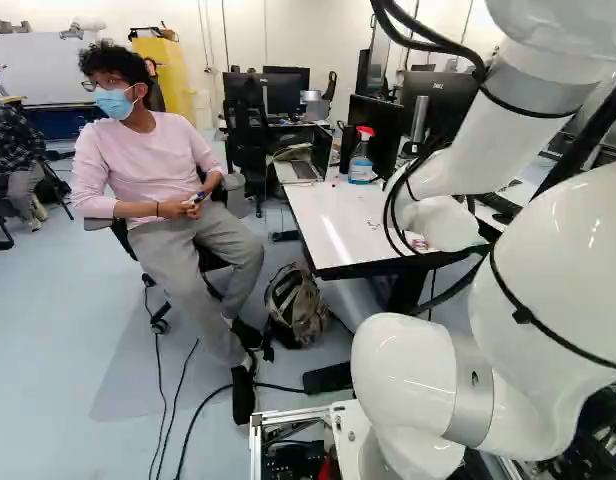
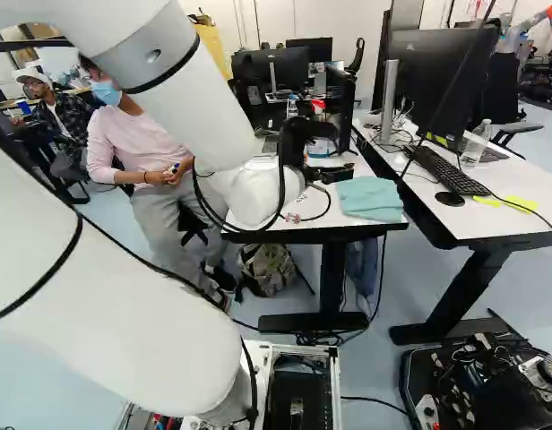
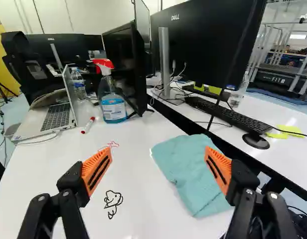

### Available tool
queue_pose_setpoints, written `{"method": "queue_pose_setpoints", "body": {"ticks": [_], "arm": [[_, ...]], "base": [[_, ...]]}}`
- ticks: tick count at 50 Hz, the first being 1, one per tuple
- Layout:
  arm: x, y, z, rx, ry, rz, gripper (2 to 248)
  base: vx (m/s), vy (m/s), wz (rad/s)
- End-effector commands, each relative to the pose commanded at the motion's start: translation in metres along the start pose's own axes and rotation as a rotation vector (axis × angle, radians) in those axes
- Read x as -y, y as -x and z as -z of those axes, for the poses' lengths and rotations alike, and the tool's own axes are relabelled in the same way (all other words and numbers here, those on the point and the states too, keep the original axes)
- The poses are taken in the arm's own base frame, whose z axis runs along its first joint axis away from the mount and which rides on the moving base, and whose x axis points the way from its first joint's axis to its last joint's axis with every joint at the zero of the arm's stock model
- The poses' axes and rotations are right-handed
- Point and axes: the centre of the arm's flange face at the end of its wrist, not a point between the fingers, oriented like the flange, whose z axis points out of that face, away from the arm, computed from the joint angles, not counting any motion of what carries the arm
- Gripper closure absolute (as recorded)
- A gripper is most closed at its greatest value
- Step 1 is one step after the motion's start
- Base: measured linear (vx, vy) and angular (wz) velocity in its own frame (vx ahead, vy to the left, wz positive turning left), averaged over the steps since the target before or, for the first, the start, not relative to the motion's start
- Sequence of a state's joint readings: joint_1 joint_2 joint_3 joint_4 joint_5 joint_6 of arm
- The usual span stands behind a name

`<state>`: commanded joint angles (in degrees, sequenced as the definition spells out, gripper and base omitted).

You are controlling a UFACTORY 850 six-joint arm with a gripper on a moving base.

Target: Clean the table with the green towel

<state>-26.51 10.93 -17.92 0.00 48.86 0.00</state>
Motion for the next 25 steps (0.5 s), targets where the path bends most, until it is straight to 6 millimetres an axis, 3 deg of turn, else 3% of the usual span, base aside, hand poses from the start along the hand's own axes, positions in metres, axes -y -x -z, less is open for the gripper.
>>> {"method": "queue_pose_setpoints", "body": {"ticks": [25], "arm": [[-0.028,-0.003,-0.03,0.066,0.07,-0.018,3]], "base": [[0.0,0.0,0.0]]}}
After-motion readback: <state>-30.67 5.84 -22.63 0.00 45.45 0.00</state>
